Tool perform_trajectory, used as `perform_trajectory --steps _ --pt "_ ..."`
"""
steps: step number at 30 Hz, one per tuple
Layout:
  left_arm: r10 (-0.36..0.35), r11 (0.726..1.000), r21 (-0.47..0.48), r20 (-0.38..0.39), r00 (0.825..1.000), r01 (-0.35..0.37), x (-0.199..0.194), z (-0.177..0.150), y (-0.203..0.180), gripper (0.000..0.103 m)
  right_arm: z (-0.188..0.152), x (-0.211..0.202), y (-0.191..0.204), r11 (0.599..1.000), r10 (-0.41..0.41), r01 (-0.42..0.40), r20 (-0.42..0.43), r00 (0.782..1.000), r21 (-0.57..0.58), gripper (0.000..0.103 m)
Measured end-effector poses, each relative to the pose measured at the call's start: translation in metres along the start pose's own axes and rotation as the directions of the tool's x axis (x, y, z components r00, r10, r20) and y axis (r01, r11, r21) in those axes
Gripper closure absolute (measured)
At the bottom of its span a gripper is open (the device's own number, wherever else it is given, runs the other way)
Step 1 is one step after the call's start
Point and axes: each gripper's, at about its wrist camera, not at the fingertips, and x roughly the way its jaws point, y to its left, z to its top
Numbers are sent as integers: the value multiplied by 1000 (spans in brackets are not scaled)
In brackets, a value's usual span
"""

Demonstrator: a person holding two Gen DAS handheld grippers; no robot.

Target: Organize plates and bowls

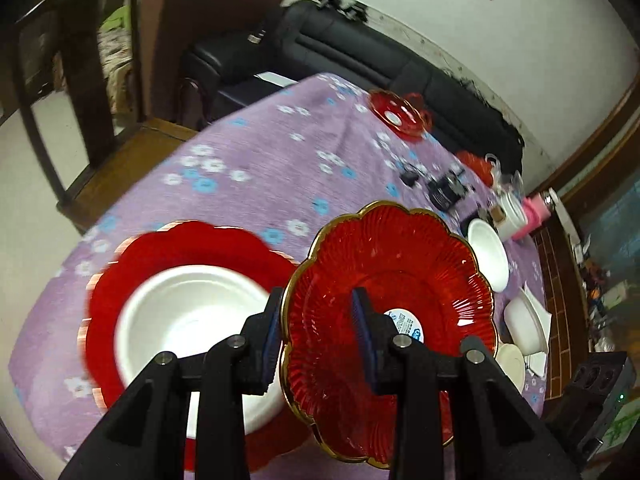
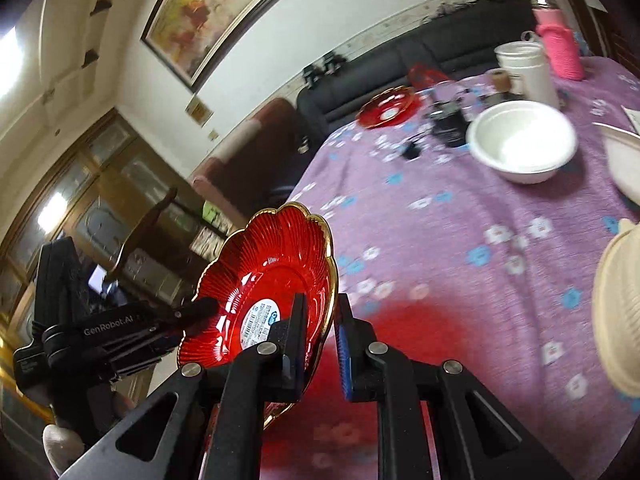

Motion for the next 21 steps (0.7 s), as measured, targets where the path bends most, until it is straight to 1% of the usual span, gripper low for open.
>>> perform_trajectory --steps 3,5,7,12,15,21 --pt "18 1000 -25 30 999 -18 -15 0 25 71 -8 12 30 999 14 -15 -27 1000 -50 88" --pt "33 998 -48 48 998 -31 -23 -1 45 71 -13 23 44 997 15 -19 -52 999 -71 88" --pt "35 997 -75 48 998 -31 -26 -1 61 71 -19 35 53 996 10 -17 -78 997 -84 88" --pt "57 992 -114 37 998 -53 -25 -8 93 71 -37 67 63 994 -12 -5 -151 988 -107 88" --pt "70 989 -131 26 997 -66 -19 -12 107 71 -48 77 64 993 -27 6 -183 983 -115 88" --pt "96 986 -136 -3 995 -95 -9 -20 116 71 -55 88 61 993 -41 17 -209 977 -116 88"
